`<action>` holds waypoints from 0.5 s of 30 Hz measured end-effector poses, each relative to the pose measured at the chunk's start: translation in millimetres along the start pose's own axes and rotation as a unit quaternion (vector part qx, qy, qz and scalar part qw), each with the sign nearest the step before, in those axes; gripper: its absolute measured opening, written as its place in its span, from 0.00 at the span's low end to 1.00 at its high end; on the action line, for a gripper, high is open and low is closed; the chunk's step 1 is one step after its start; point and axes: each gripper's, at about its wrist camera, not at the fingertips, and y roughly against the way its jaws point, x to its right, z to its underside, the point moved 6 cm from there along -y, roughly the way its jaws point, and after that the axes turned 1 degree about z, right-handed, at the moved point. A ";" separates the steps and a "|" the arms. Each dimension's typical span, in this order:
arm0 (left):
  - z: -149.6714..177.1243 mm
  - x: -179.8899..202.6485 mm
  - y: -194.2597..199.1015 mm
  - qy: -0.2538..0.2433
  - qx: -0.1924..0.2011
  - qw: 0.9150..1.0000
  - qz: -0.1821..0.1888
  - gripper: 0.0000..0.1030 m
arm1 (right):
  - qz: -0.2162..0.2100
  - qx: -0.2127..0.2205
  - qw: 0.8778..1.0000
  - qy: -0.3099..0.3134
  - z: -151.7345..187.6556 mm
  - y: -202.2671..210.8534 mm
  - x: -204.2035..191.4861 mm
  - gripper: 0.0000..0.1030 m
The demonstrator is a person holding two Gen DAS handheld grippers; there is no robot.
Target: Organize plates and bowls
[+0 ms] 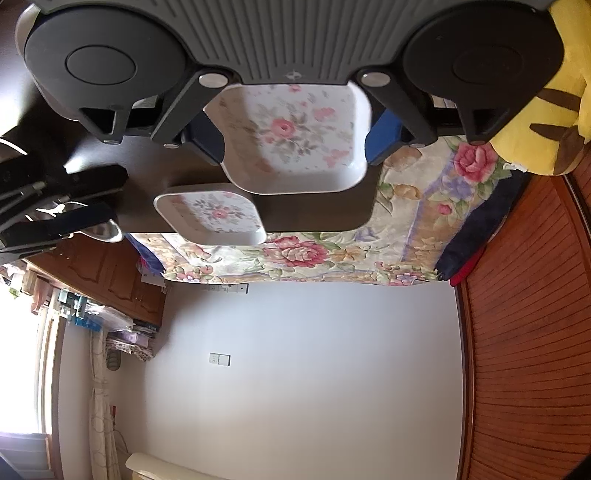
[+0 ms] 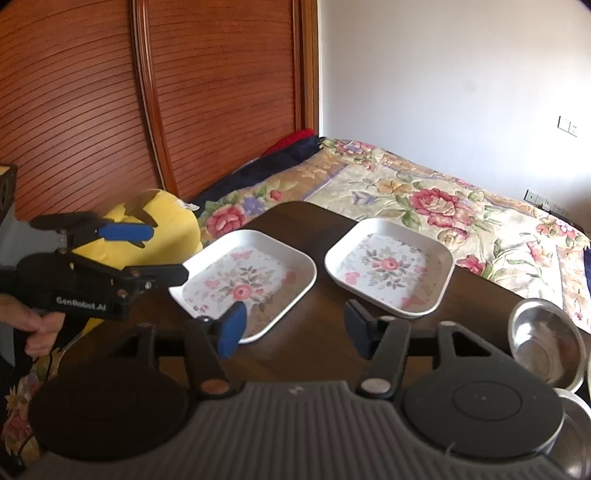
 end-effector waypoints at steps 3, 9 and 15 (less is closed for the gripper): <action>-1.5 -10.6 -8.2 0.002 -0.003 1.000 -0.003 1.00 | -0.003 -0.009 1.000 0.001 -4.5 -9.3 -4.5 0.67; -5.1 -30.7 -28.5 0.004 -0.016 1.000 0.005 1.00 | -0.019 -0.033 0.999 -0.012 -14.6 -31.7 -8.8 0.68; -4.2 -47.1 -50.5 0.010 -0.040 0.999 0.019 0.85 | -0.028 -0.068 0.997 -0.034 -17.1 -60.6 -4.8 0.68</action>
